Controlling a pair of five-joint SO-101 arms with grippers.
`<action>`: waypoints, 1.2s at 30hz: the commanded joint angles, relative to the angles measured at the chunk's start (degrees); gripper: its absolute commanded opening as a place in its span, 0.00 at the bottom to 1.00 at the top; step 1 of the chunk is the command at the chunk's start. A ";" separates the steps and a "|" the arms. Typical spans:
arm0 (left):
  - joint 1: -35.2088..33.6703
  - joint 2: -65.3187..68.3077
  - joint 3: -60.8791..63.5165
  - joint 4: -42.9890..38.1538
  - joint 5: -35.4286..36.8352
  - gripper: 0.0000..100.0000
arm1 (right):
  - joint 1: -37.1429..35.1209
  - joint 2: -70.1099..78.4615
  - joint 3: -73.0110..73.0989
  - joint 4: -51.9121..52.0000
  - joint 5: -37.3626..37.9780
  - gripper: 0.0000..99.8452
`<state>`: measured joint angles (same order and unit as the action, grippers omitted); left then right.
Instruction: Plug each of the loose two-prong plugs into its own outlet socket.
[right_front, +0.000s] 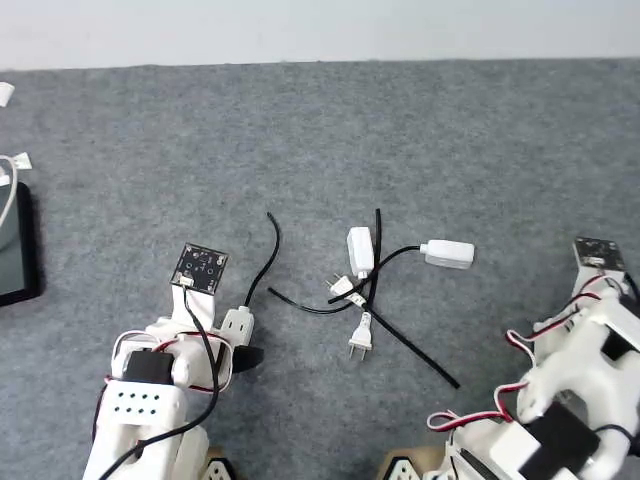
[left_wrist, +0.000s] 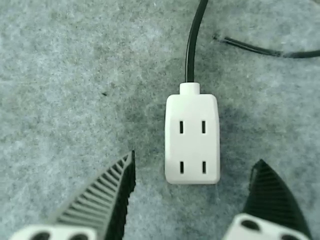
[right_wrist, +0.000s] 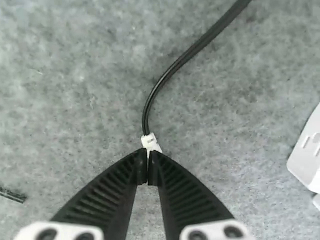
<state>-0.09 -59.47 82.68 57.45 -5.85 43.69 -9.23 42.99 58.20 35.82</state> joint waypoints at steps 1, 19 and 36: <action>-0.26 -0.79 -0.22 -0.35 -0.44 0.28 | 0.92 -1.19 -4.48 -0.84 1.05 0.01; -0.26 -0.79 -0.13 -0.44 -0.44 0.28 | 1.45 -0.57 -2.02 -4.35 1.49 0.01; -0.26 -0.79 -0.13 -0.35 -0.44 0.28 | -3.03 -0.57 3.78 -4.44 3.08 0.01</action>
<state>-0.09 -59.47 82.68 57.45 -5.85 41.23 -9.32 46.68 53.98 38.20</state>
